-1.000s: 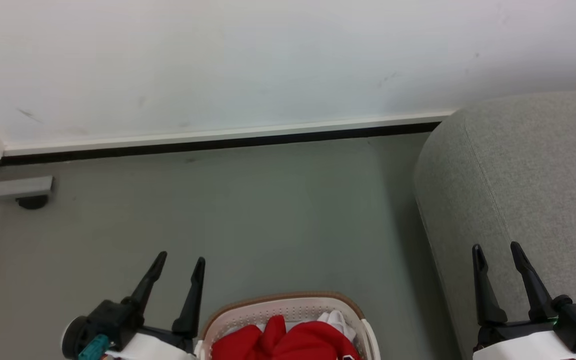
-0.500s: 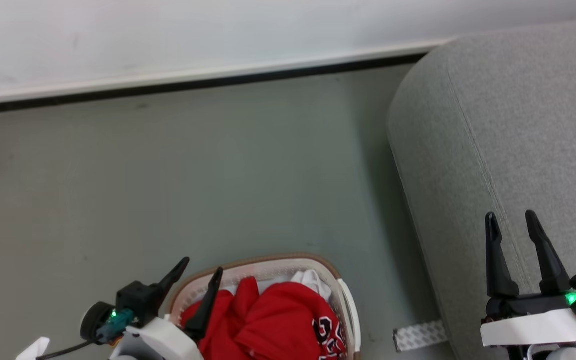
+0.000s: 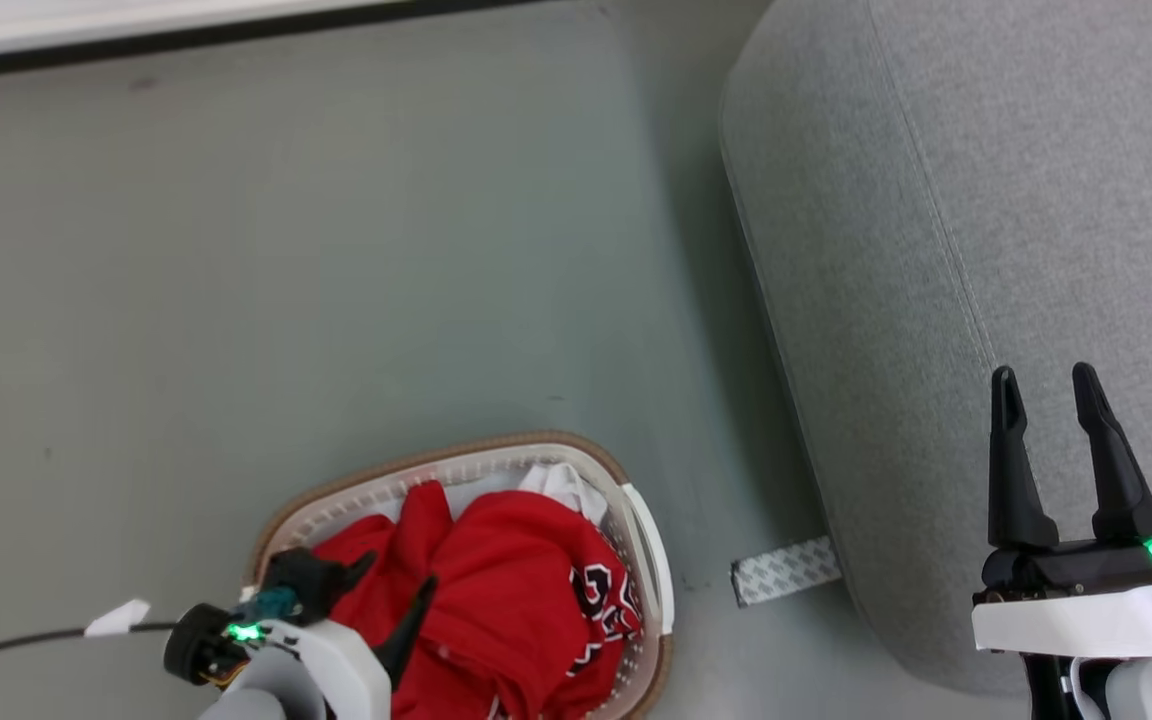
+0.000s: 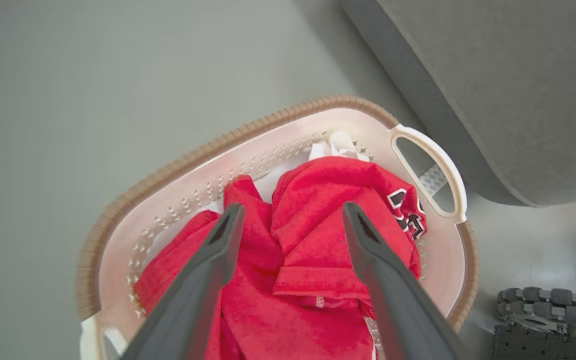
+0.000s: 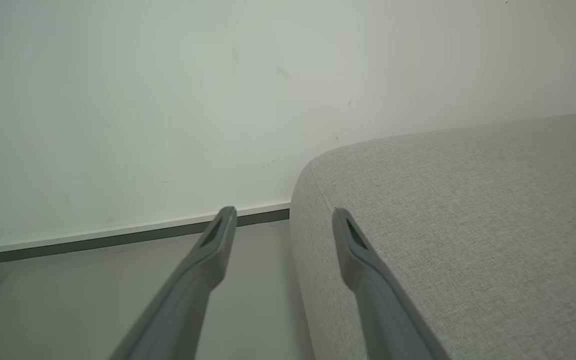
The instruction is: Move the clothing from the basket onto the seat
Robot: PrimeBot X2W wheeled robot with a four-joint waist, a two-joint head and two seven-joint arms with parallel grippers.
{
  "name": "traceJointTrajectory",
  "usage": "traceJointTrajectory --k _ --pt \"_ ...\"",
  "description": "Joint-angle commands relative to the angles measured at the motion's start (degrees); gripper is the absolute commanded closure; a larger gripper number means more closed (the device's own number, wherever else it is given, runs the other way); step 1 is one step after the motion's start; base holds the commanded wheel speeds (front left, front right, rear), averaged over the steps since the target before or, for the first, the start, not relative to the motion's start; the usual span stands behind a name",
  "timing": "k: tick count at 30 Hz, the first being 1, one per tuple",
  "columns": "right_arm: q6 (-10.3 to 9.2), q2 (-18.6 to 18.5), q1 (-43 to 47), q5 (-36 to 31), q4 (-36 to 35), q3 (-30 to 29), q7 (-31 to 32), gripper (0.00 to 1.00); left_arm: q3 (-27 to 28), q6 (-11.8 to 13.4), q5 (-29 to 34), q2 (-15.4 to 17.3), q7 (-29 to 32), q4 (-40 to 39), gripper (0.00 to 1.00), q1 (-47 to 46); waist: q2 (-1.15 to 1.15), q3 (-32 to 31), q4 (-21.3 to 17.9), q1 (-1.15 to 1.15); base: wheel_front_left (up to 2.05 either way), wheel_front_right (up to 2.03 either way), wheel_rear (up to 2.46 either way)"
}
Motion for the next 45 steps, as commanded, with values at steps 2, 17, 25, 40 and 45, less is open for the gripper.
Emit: traceJointTrajectory --k 2,17,25,40,45 --pt "-0.12 -0.11 -0.96 0.57 -0.66 0.26 0.03 0.0 -2.52 0.08 -2.27 1.48 0.94 0.98 0.0 -2.2 0.0 3.19 -1.64 0.0 0.0 0.0 0.0" --pt "-0.12 -0.14 -3.24 5.16 -3.18 2.95 0.02 0.0 -18.78 0.08 -11.87 6.1 9.15 5.9 0.0 -11.99 0.0 13.53 -5.7 0.0 0.0 0.0 0.0" --pt "-0.12 -0.11 -3.63 6.78 -3.71 5.47 0.02 0.0 -24.43 0.08 -14.25 6.91 12.34 6.97 0.0 -15.16 0.0 16.39 -7.58 0.0 0.0 0.0 0.0" --pt "-0.12 -0.13 -4.06 6.57 -3.14 5.99 0.03 0.0 -29.84 0.08 -18.34 6.92 9.33 6.94 1.0 -17.3 0.0 16.18 -7.35 0.0 0.0 0.0 0.0" --pt "-0.12 -0.13 -4.5 5.54 -2.6 5.5 0.02 0.0 -31.5 0.08 -19.78 5.8 7.1 6.53 1.0 -17.6 0.0 14.11 -5.97 0.0 0.0 0.0 0.0"
